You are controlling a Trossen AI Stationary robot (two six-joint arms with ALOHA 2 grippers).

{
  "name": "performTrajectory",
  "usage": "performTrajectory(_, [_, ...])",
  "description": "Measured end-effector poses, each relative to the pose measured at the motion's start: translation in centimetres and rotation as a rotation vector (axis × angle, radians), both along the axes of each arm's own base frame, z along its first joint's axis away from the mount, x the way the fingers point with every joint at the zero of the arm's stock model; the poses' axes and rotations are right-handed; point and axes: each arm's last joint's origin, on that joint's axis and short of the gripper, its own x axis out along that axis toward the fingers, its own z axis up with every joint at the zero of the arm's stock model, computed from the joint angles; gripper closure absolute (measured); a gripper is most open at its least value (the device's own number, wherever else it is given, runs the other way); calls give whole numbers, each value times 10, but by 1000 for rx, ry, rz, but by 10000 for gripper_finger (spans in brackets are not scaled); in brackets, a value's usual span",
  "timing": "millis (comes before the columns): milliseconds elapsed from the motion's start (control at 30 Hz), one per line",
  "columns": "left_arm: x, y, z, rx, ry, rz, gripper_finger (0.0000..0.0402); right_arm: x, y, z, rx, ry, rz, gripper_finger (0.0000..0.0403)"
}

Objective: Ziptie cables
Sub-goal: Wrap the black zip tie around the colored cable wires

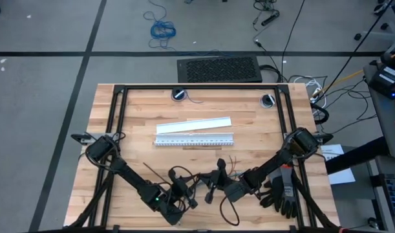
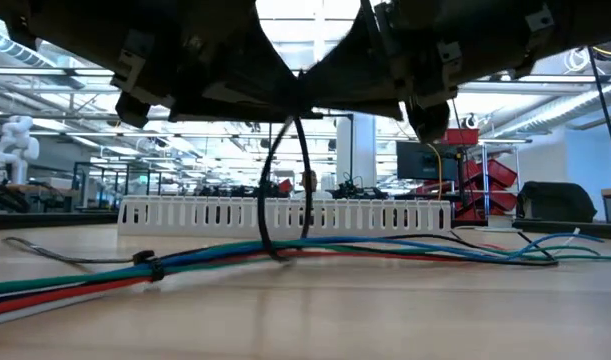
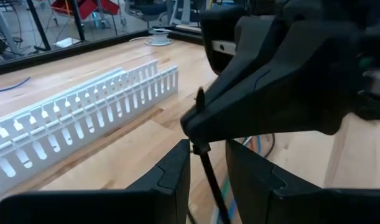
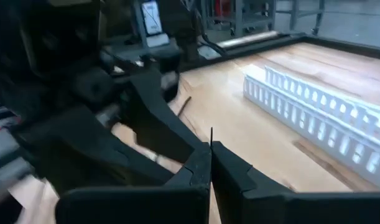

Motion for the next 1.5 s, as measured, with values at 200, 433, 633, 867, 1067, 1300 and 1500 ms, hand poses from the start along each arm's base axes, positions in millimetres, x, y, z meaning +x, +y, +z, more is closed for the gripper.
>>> performTrajectory(200, [5, 7, 0, -13, -5, 20, 299, 2, 1, 3, -2, -16, 32, 402])
performTrajectory(433, [5, 7, 0, -13, -9, 27, 299, 1, 1, 3, -13, -9, 30, 402])
performTrajectory(633, [5, 7, 0, -16, -8, 24, 336, 1, 1, 3, -15, -7, 30, 403])
performTrajectory(867, [6, 8, -1, -23, 6, 11, 385, 1, 0, 3, -47, 4, 28, 403])
performTrajectory(1067, [5, 4, -7, -48, 23, -20, 385, 4, -5, 5, -103, 3, 16, 403])
performTrajectory(1300, [-2, -8, -21, -88, 33, -62, 385, 8, -12, 14, -160, -7, 1, 403])
performTrajectory(1500, [-11, -20, -22, -109, 40, -105, 385, 5, -22, 44, -308, -8, -93, 403])
